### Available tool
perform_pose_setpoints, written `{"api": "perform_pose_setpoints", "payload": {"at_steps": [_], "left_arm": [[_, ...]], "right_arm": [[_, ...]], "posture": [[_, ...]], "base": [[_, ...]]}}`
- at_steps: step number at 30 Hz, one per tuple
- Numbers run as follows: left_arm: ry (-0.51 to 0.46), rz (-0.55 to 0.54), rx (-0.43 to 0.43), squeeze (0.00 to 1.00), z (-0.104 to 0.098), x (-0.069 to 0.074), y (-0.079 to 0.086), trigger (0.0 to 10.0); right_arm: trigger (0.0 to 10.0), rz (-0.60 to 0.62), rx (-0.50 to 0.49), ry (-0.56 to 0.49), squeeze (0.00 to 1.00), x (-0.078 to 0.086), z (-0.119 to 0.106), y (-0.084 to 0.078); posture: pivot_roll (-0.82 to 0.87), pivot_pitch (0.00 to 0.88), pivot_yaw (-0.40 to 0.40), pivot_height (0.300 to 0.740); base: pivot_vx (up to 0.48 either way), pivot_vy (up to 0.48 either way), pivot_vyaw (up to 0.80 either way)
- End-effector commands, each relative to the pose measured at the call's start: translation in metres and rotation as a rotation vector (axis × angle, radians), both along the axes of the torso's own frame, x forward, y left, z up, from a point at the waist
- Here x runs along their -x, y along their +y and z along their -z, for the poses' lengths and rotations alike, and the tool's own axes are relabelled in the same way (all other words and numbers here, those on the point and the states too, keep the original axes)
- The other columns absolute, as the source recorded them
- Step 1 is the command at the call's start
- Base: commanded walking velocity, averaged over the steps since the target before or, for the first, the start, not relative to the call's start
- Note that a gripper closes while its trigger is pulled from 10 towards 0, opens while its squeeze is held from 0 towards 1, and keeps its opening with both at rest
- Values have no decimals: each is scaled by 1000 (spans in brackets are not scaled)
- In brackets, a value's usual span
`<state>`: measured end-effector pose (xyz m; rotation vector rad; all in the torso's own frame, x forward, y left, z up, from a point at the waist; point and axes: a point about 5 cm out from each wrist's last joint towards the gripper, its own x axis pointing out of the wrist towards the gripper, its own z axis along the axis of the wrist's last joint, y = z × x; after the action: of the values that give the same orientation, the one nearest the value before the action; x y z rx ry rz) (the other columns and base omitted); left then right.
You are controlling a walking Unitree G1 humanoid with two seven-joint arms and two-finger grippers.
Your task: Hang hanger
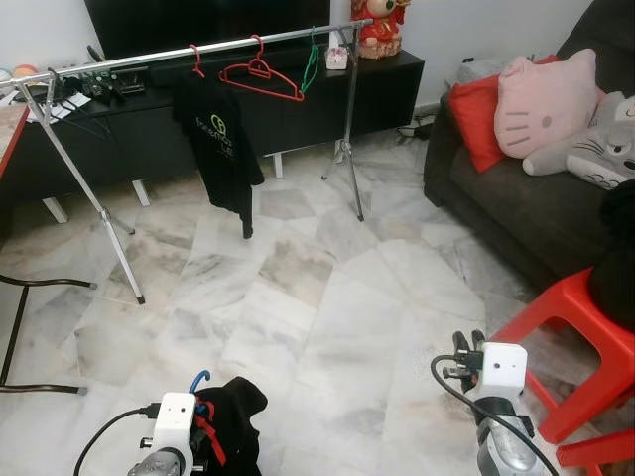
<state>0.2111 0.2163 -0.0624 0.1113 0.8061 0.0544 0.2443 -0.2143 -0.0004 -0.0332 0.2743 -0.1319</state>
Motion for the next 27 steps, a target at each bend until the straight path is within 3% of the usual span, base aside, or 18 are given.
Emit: {"api": "perform_pose_setpoints", "payload": {"at_steps": [1, 2, 4, 5, 11, 17, 24, 25, 27], "left_arm": [[3, 8, -7, 0, 0, 0, 2, 10000], [3, 9, -7, 0, 0, 0, 1, 10000], [4, 8, -7, 0, 0, 0, 1, 10000], [4, 7, -6, 0, 0, 0, 1, 10000], [5, 5, -6, 0, 0, 0, 1, 10000], [6, 3, -5, 0, 0, 0, 1, 10000], [12, 2, -4, 0, 1, 1, 1, 10000], [22, 4, -3, 0, 2, 3, 1, 10000], [29, 6, -3, 0, 3, 4, 1, 10000]], "right_arm": [[10000, 13, 2, 112, 0, 3, 13, -1], [10000, -3, -9, 218, 0, 5, 25, 2], [10000, -23, -45, 222, 24, 3, 26, 6], [10000, -15, -51, 236, 1000, 3, 27, 7], [10000, -7, -89, 350, 1000, 5, 39, 11], [10000, 38, -115, 527, 1000, 17, 54, 1], [10000, 43, -152, 547, 976, 15, 53, -2], [10000, 44, -162, 556, 0, 16, 54, -3], [10000, 44, -169, 564, 0, 16, 54, -3]], "posture": [[-138, 0, 8, 740], [-140, 0, 6, 740], [-132, 0, 4, 740], [-132, 0, 4, 740], [-130, 0, 3, 740], [-128, 0, 2, 740], [-120, 0, -2, 740], [-120, 0, -2, 740], [-120, 0, -2, 740]], "base": [[0, 0, 0], [0, 0, 0], [0, 0, 0], [0, 0, 0], [0, 0, 0], [0, 0, 0], [0, 0, 0], [0, 0, 0], [0, 0, 0]]}}
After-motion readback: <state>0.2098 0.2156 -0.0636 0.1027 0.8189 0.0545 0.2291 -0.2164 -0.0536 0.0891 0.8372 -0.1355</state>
